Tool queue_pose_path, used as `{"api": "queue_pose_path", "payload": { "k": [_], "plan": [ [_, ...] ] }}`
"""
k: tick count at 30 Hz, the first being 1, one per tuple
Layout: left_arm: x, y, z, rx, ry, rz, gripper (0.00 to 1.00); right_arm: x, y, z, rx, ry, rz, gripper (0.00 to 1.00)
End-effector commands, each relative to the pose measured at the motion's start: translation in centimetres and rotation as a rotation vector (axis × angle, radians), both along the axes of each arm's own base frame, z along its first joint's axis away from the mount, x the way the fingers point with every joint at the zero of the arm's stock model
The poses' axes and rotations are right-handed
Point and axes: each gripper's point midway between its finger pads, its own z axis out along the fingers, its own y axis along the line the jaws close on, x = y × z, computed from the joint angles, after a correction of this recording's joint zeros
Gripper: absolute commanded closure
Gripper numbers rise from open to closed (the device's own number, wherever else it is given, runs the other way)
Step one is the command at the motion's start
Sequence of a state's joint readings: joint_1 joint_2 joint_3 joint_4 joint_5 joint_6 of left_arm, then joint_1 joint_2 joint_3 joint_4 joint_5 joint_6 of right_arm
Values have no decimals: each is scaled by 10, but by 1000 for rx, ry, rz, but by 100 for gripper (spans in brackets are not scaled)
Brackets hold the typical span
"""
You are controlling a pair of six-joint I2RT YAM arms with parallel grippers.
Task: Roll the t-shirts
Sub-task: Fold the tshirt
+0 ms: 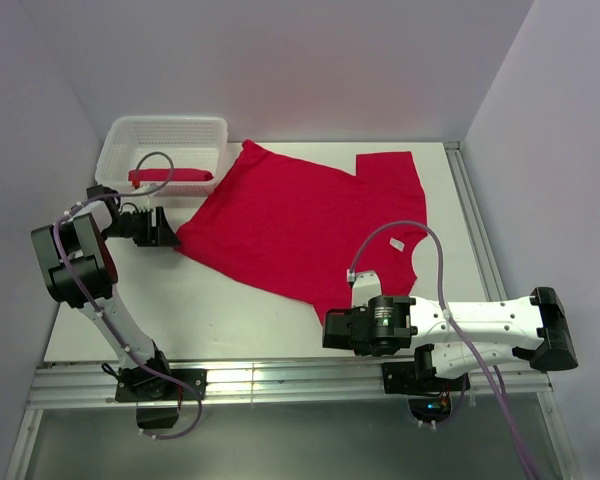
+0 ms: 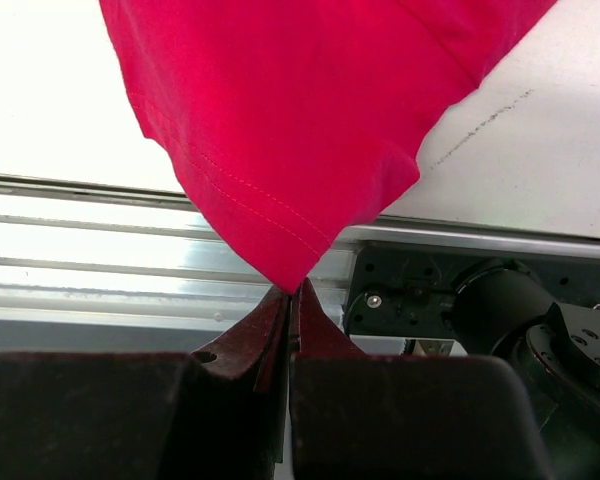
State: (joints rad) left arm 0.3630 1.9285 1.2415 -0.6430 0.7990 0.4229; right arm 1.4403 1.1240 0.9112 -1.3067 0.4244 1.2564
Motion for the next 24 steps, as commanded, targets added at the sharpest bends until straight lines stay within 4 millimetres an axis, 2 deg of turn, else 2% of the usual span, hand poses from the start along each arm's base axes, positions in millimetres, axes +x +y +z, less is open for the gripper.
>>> {"api": "queue_pose_path", "payload": {
  "k": [1, 5, 7, 8, 9, 11, 15, 17, 18, 23, 24],
  "plan": [
    [-1, -14, -4, -24, -17, -40, 36, 4, 4, 11, 24, -25, -13, 100],
    [-7, -23, -11, -13, -6, -64, 41, 4, 4, 11, 25, -25, -15, 100],
    [-10, -27, -14, -17, 1, -80, 53, 3, 4, 11, 27, -25, -14, 100],
    [-12, -28, -15, -19, 7, -85, 63, 3, 4, 10, 27, -23, -14, 100],
    [-15, -29, -14, -25, 16, -91, 82, 3, 4, 10, 27, -23, -15, 100],
    [-16, -28, -13, -21, 19, -90, 97, 3, 4, 9, 29, -22, -15, 100],
    [-17, -23, -3, 9, 61, -59, 100, 1, 3, 9, 29, -13, -14, 100],
    [-16, -15, 5, 49, 101, -21, 100, 0, 1, 7, 27, -8, -18, 100],
    [-12, -4, 7, 109, 109, 1, 100, 0, 0, 7, 24, -5, -17, 100],
    [-24, -2, 16, 118, 186, 13, 100, -5, -2, 10, 19, 13, -7, 100],
    [-20, -1, 20, 126, 183, 17, 100, -6, -2, 11, 17, 11, -4, 100]
  ]
}}
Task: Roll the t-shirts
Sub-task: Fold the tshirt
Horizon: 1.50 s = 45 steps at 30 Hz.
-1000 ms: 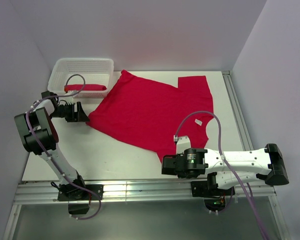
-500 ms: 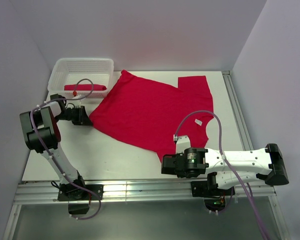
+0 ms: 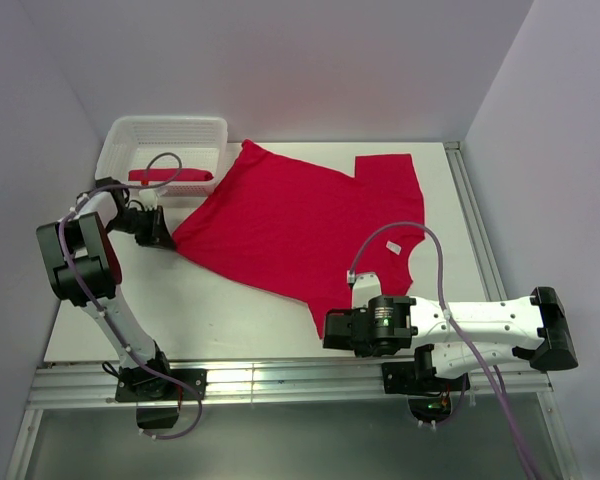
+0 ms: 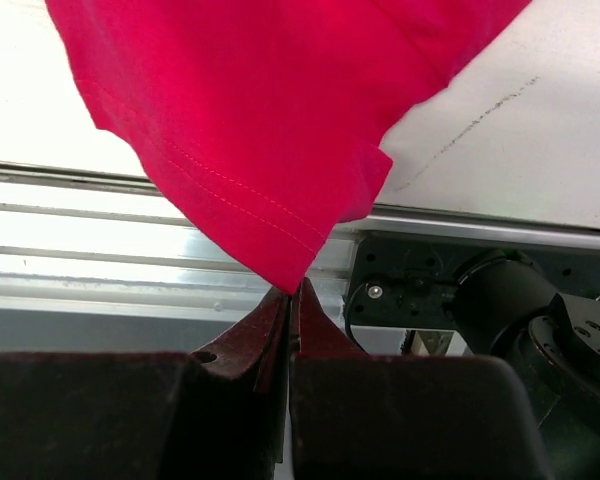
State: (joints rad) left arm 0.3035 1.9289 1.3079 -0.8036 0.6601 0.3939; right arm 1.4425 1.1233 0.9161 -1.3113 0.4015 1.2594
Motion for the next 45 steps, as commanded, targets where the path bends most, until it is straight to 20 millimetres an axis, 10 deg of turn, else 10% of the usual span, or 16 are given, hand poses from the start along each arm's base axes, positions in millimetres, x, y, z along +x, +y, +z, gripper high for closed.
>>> {"api": "queue_pose_path", "payload": {
  "k": [1, 14, 27, 34, 45],
  "plan": [
    [-2, 8, 19, 44, 40, 42, 99, -1, -4, 14, 8, -21, -3, 100],
    [50, -19, 43, -32, -32, 56, 70, 12, -13, 29, 40, -97, -39, 100],
    [11, 5, 47, 38, -198, -59, 31, 25, -14, 29, 60, -125, -57, 100],
    [-7, 35, 25, 109, -176, 83, 29, 25, -12, 29, 63, -120, -59, 100],
    [-9, 25, 0, 15, -82, 248, 29, 25, -12, 30, 71, -122, -66, 100]
  ]
}}
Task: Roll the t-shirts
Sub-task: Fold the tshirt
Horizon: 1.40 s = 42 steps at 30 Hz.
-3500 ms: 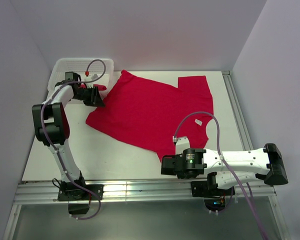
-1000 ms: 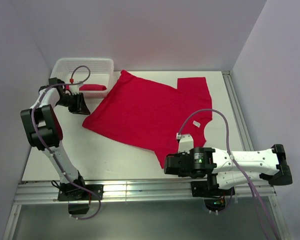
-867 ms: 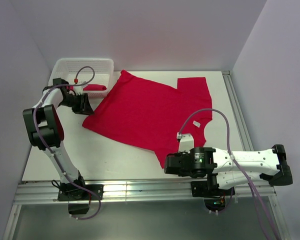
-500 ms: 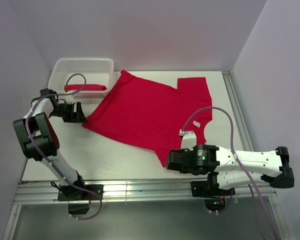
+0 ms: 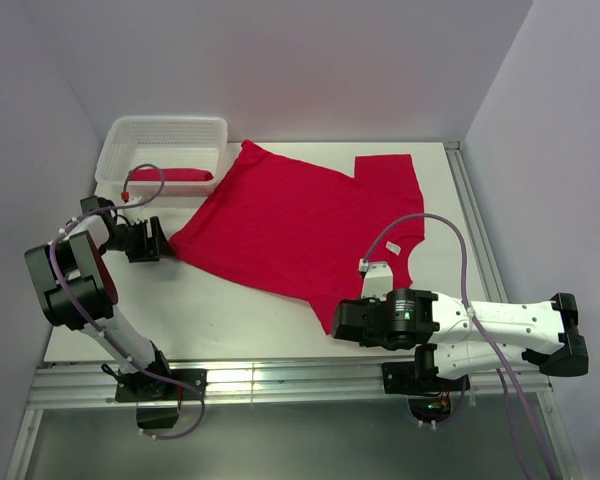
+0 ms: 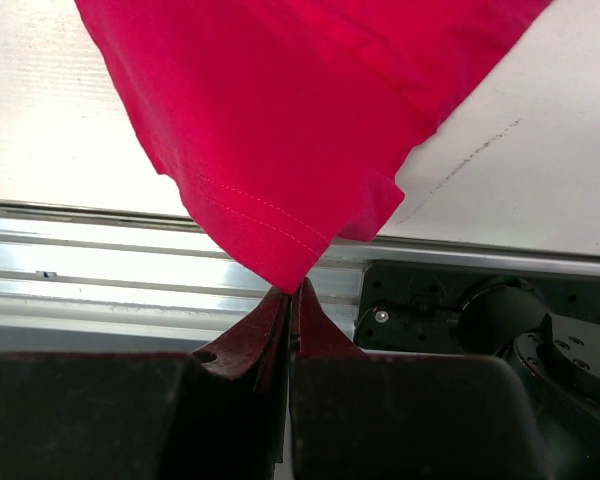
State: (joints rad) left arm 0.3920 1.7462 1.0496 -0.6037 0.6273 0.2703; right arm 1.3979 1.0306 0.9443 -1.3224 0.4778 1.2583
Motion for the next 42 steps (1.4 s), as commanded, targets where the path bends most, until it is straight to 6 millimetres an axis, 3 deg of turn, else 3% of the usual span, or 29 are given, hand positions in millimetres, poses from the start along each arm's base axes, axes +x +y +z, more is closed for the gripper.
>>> {"api": "queue_pose_path", "payload": {
  "k": [1, 8, 13, 18, 23, 27, 36, 40, 42],
  "plan": [
    [23, 4, -1, -18, -34, 64, 32, 5, -10, 7, -22, -29, -22, 100],
    [33, 9, -21, -29, 23, 148, 48, 3, -14, 4, -13, -23, -36, 100],
    [35, 16, -24, 18, 12, 182, 51, 2, -13, 4, -5, -21, -32, 100],
    [39, 7, -32, 48, 18, 153, 55, 3, -13, 4, -11, -25, -31, 100],
    [38, -7, -37, 65, 24, 107, 78, 4, -14, 7, -10, -28, -35, 100],
    [35, -5, -29, 113, -8, 92, 100, 3, -14, 6, 0, -26, -43, 100],
    [1, 12, -21, 269, 22, 68, 100, -15, -15, -3, -110, 65, 11, 100],
    [1, 15, -12, 288, 13, 55, 100, -32, -6, -2, -103, 90, 67, 100],
    [11, 18, -3, 288, -2, 57, 100, -36, -5, -1, -96, 89, 76, 100]
  ]
}}
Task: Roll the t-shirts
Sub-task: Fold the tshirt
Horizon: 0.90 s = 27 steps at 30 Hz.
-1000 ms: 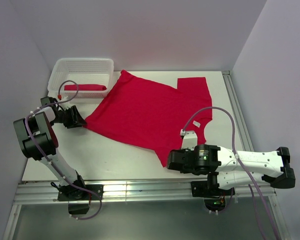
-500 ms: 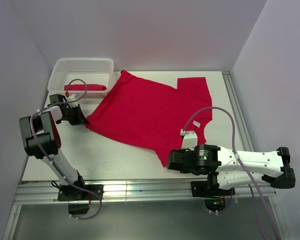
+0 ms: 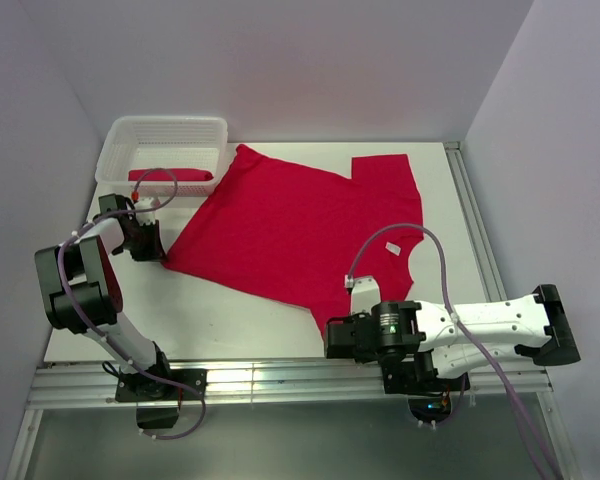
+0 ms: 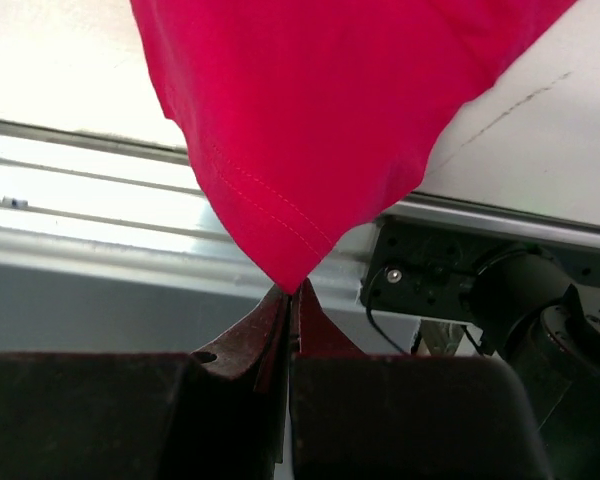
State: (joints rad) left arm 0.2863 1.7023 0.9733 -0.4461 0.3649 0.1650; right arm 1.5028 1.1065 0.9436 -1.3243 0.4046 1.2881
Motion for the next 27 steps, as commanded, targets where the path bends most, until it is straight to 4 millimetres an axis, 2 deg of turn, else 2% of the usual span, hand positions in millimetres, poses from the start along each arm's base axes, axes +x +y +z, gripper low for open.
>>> {"api": "queue_pose_path", "payload": {
  "k": [1, 3, 5, 8, 15, 20, 23, 27],
  "plan": [
    [2, 8, 18, 42, 6, -17, 100, -7, -14, 15, -26, -2, -4, 100],
    [15, 9, 32, 35, -22, -15, 100, -4, -15, 18, -11, -19, -8, 100],
    [19, 7, 41, 17, -23, -18, 100, -1, -14, 22, 3, -35, -1, 100],
    [33, 9, 62, 14, -67, -14, 100, 13, -16, 29, 4, -80, -15, 100],
    [41, 0, 82, -48, -101, -13, 100, 55, -23, 48, -48, -191, -74, 100],
    [48, -4, 94, -69, -121, -11, 100, 73, -37, 57, -65, -226, -82, 100],
    [56, -6, 109, -95, -150, -5, 100, 85, -49, 63, -88, -250, -118, 100],
    [65, -5, 121, -105, -161, 25, 100, 96, -53, 69, -111, -265, -121, 100]
  ]
}}
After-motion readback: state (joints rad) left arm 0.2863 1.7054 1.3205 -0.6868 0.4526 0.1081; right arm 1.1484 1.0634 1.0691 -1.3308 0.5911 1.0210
